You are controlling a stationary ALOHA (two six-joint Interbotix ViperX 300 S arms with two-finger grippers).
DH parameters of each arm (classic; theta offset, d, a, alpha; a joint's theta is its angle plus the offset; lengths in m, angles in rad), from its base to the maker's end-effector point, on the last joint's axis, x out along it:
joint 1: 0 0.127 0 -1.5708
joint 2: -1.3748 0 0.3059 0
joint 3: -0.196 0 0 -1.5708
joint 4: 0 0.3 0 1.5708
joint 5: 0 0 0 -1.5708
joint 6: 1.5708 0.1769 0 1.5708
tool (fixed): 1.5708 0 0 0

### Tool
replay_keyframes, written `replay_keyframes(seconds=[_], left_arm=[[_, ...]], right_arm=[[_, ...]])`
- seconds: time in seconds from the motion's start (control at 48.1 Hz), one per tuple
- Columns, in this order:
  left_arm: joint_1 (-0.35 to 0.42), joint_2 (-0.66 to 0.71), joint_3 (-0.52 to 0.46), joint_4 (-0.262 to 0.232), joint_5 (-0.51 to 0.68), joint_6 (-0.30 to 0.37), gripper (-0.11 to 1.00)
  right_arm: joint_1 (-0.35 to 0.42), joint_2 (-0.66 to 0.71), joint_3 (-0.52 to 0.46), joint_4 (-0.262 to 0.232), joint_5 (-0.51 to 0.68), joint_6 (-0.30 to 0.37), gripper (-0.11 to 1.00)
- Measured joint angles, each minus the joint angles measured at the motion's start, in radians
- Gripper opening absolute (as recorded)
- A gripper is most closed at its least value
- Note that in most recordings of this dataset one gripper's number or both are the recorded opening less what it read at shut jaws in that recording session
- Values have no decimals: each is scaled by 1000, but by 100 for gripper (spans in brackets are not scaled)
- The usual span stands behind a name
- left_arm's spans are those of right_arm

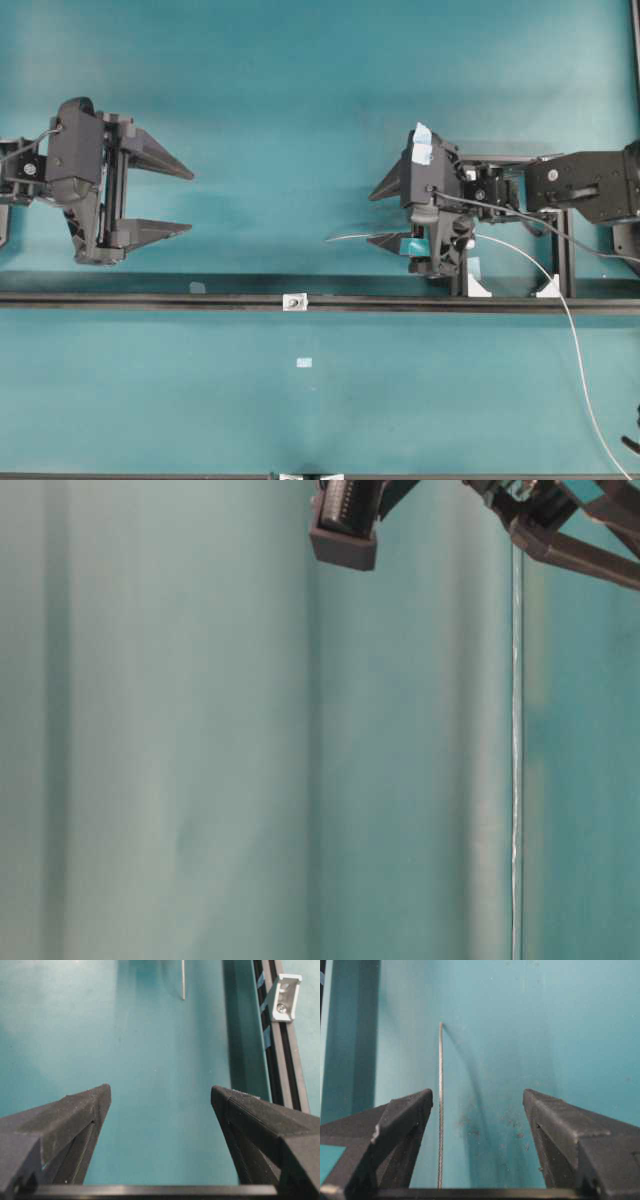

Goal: Insert the wire through the hole in the metal fitting marked with a red label. (retake)
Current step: 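Lower the right gripper and close it on the white wire end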

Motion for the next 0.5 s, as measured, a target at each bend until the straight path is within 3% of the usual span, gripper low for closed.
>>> replay_keyframes(seconds=[0.499], left_arm=[[0,-2,0,0,0,0,59]], right_arm=[[-12,34,-17,9,-34,5,82]])
